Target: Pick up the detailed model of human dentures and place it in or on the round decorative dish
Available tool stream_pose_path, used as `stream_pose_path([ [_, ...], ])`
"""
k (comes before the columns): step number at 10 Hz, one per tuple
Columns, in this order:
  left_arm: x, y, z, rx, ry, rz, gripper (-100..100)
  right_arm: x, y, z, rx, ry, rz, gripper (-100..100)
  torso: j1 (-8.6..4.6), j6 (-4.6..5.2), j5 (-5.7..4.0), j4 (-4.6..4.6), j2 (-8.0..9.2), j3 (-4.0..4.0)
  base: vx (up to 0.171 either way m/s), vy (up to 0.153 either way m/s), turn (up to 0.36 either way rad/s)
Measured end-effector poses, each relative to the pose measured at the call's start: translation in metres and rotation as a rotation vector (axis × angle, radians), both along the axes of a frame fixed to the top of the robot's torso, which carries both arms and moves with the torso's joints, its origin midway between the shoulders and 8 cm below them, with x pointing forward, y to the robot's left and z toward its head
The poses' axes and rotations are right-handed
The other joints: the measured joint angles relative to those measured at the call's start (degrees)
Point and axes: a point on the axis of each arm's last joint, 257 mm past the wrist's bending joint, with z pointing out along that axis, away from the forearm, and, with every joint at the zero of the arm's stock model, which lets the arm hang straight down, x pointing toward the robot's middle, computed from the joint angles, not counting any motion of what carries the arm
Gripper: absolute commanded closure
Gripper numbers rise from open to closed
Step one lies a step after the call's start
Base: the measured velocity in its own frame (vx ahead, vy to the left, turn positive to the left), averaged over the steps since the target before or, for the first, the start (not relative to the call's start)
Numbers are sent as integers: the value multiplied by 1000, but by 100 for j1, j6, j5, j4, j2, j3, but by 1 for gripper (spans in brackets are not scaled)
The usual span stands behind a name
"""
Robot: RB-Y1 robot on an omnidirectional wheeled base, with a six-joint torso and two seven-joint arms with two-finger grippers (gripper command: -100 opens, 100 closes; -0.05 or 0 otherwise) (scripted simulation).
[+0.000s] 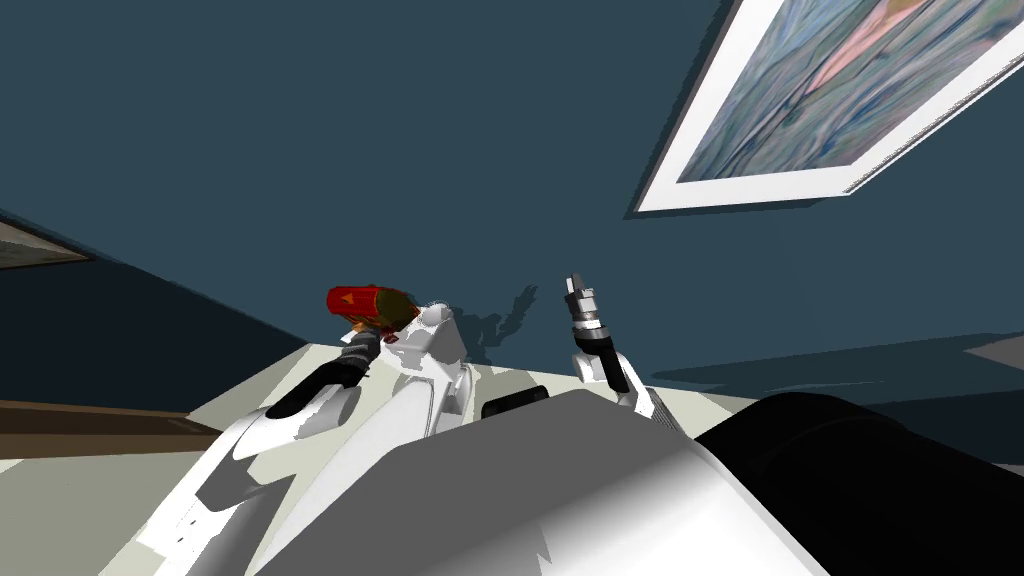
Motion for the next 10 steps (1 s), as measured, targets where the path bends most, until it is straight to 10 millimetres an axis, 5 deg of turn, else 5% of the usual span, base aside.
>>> stream_pose_path([
  [10,63,24,40,-155,-144,37,100,0,0,0,0,0,0,0,1,-1,1,1,-2,0,-49,-54,74],
])
